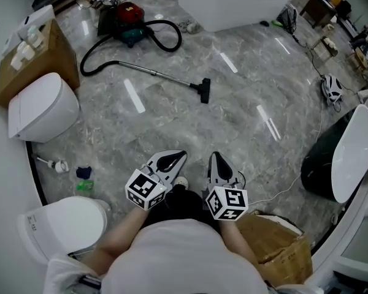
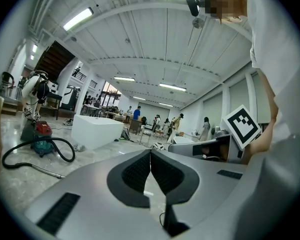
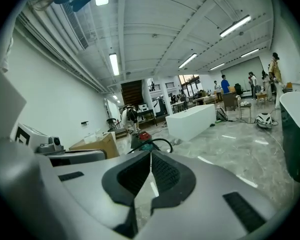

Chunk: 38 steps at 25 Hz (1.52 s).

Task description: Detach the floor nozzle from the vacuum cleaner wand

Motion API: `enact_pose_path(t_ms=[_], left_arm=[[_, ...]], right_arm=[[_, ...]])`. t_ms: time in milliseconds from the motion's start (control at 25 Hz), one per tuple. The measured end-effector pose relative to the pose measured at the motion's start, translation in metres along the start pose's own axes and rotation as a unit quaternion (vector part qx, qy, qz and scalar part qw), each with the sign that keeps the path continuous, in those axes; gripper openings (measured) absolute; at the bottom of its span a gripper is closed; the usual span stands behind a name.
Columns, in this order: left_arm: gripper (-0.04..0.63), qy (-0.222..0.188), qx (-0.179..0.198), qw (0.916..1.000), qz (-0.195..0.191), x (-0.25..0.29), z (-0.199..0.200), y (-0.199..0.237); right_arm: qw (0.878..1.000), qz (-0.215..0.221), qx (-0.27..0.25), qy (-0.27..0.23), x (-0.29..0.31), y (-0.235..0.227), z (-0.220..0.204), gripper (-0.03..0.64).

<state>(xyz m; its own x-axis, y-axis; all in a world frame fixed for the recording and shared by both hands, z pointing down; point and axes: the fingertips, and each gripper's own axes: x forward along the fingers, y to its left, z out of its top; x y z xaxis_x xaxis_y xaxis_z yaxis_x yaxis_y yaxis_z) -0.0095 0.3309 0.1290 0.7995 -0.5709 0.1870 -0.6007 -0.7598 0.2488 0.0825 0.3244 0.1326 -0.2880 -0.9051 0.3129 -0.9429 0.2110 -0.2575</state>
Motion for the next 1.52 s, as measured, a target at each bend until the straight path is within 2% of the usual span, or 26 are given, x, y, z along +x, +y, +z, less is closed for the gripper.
enact_pose_path(t_ms=[200, 440, 680, 960, 1240, 1520], left_arm=[[0.009, -0.007, -0.002, 0.9999, 0.015, 0.024, 0.004, 0.01], [0.01, -0.008, 0.004, 0.9999, 0.015, 0.04, 0.006, 0.007], [0.009, -0.004, -0.009, 0.9996, 0.027, 0.044, 0.001, 0.015], [0.009, 0.0, -0.013, 0.9994, 0.032, 0.054, 0.006, 0.03], [0.01, 0.006, -0.016, 0.9996, 0.022, 0.077, 0.01, 0.052], [0.011, 0.008, -0.019, 0.9997, 0.012, 0.109, 0.026, 0.092]], right_arm=[[1.0, 0.025, -0.003, 0.002, 0.018, -0.016, 0.008, 0.02], [0.999, 0.041, -0.003, 0.008, 0.024, -0.024, 0.009, 0.02], [0.999, 0.03, 0.014, 0.016, 0.028, -0.04, 0.005, 0.02], [0.999, 0.041, 0.013, 0.021, 0.047, -0.038, 0.011, 0.02], [0.999, 0.026, 0.017, 0.028, 0.074, -0.053, 0.016, 0.02], [0.999, 0.015, 0.021, 0.03, 0.113, -0.064, 0.03, 0.02]])
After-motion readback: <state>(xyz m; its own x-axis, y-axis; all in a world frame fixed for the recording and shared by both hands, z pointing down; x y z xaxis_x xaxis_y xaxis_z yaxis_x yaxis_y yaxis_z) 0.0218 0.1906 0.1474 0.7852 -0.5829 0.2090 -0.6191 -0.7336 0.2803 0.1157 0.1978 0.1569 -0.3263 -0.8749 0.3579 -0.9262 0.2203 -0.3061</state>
